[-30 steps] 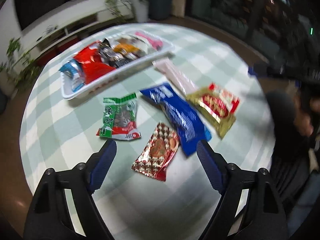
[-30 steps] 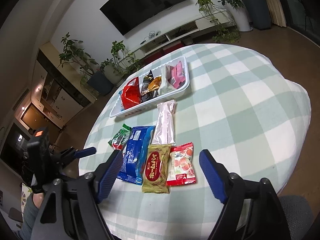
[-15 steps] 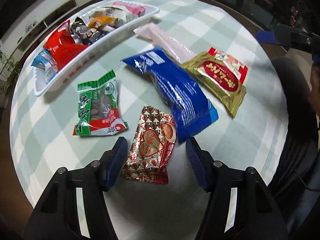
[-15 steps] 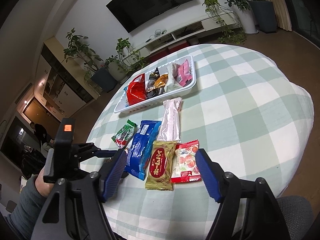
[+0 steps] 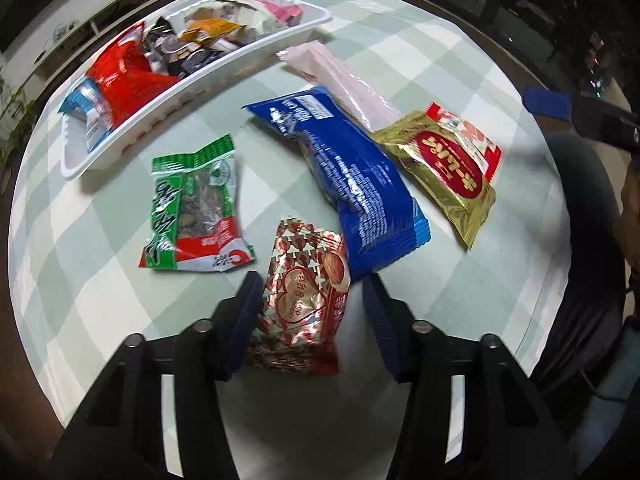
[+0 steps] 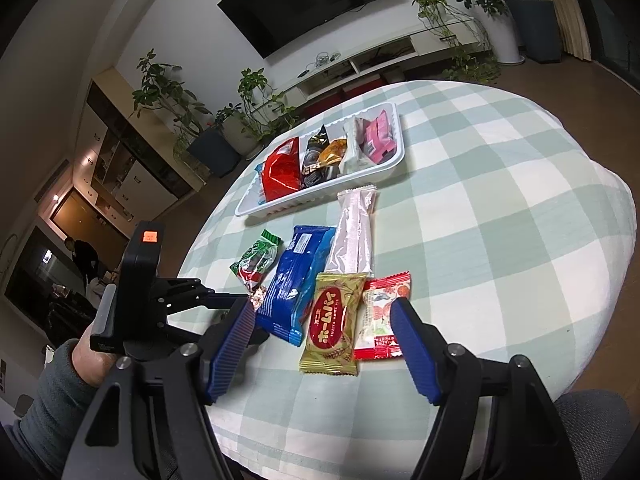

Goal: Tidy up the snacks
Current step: 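Move both grippers back over the remaining snacks on the cloth, then grasp the brown heart-print packet with the left gripper while the right gripper grasps the blue cake bag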

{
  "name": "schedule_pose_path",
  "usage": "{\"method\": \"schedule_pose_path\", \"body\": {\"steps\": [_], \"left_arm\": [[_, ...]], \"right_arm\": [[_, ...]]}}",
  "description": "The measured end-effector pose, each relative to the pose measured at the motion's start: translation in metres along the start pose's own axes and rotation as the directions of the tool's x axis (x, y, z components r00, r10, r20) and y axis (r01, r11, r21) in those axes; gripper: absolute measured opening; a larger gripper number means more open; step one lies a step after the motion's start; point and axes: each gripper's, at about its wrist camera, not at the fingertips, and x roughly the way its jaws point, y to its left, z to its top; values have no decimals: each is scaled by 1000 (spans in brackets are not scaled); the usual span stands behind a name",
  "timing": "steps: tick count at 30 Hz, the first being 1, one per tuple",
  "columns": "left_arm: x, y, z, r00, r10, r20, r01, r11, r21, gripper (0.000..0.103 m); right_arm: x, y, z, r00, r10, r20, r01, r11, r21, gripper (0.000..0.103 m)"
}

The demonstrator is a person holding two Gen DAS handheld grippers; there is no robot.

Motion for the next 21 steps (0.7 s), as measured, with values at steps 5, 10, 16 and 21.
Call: {"method": "schedule_pose_path", "body": {"steps": [5, 10, 16, 21], "left_arm": [[-6, 5, -5, 1000, 8, 0, -8, 999, -37, 31], [-15, 8, -17, 999, 9, 36, -5, 995, -96, 24], [-34, 16, -45, 988, -45, 150, 79, 972, -223, 24], [-57, 28, -74, 957, -63, 284, 165, 923, -349, 24]], "right_arm": [[3, 4, -1, 1000, 3, -11, -3, 1000, -7, 73], [5, 12, -1, 1000, 3, -20, -3, 1000, -26, 72], [15, 30, 3, 999, 3, -41, -5, 998, -69, 67], [41, 51, 9, 996, -9, -92, -2, 994, -111, 62]]}}
